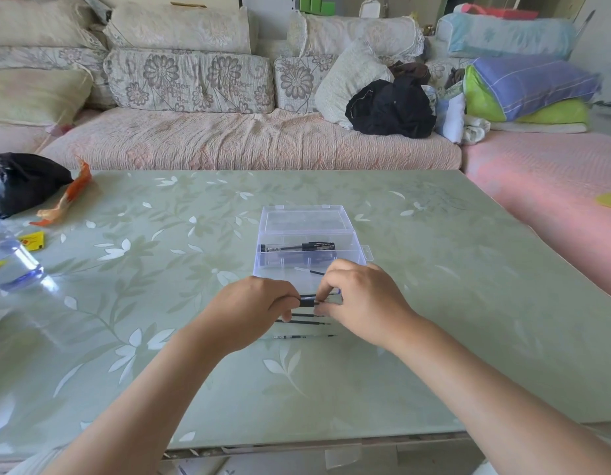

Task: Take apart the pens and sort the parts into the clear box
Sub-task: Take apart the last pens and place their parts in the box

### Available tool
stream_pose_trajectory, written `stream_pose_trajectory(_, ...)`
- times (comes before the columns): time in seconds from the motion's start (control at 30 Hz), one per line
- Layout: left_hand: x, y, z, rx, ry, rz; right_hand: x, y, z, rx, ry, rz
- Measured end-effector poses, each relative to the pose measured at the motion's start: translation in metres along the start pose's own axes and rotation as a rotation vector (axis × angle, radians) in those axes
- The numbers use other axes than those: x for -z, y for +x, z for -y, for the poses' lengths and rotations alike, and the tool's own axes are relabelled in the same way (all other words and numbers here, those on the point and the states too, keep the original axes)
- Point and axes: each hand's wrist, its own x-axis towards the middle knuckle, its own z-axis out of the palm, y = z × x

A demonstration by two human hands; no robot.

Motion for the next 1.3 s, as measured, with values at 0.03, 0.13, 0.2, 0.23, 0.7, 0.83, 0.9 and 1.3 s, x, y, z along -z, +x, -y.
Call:
stream_pose_trajectory(0.03,0.0001,-0.0002,-0.0004,-0.002,0.000,0.004,-0.0002,-0.0001,0.0006,-0.011,0.000,0.013)
stream_pose_trajectory(0.13,0.0011,-0.0012,-0.0020,-0.006,-0.005,0.007,-0.0020,-0.0011,0.0012,-0.019,0.007,0.104)
stream_pose_trajectory(0.2,0.0014,-0.0014,-0.0012,0.003,0.008,-0.003,-0.0027,-0.0012,0.0014,-0.003,0.005,0.161)
stream_pose_trajectory(0.23,0.0013,-0.0011,0.0001,0.014,0.018,-0.009,-0.0033,-0.0009,0.0012,0.009,-0.001,0.176)
stream_pose_trajectory(0.7,-0.0022,-0.0019,0.0020,-0.018,0.106,-0.061,-0.0042,-0.0016,0.0071,-0.015,-0.010,0.004)
stream_pose_trajectory(0.83,-0.0020,-0.0015,0.0023,-0.011,0.104,-0.082,-0.0060,-0.0007,0.0043,0.019,-0.002,0.082)
stream_pose_trajectory(0.9,-0.0025,-0.0011,0.0023,0.004,0.095,-0.077,-0.0072,-0.0001,0.0039,0.038,-0.022,0.091)
stream_pose_trajectory(1.3,-0.0067,0.0005,0.0028,-0.034,0.087,-0.030,-0.0035,-0.0006,0.0085,-0.010,-0.040,-0.065)
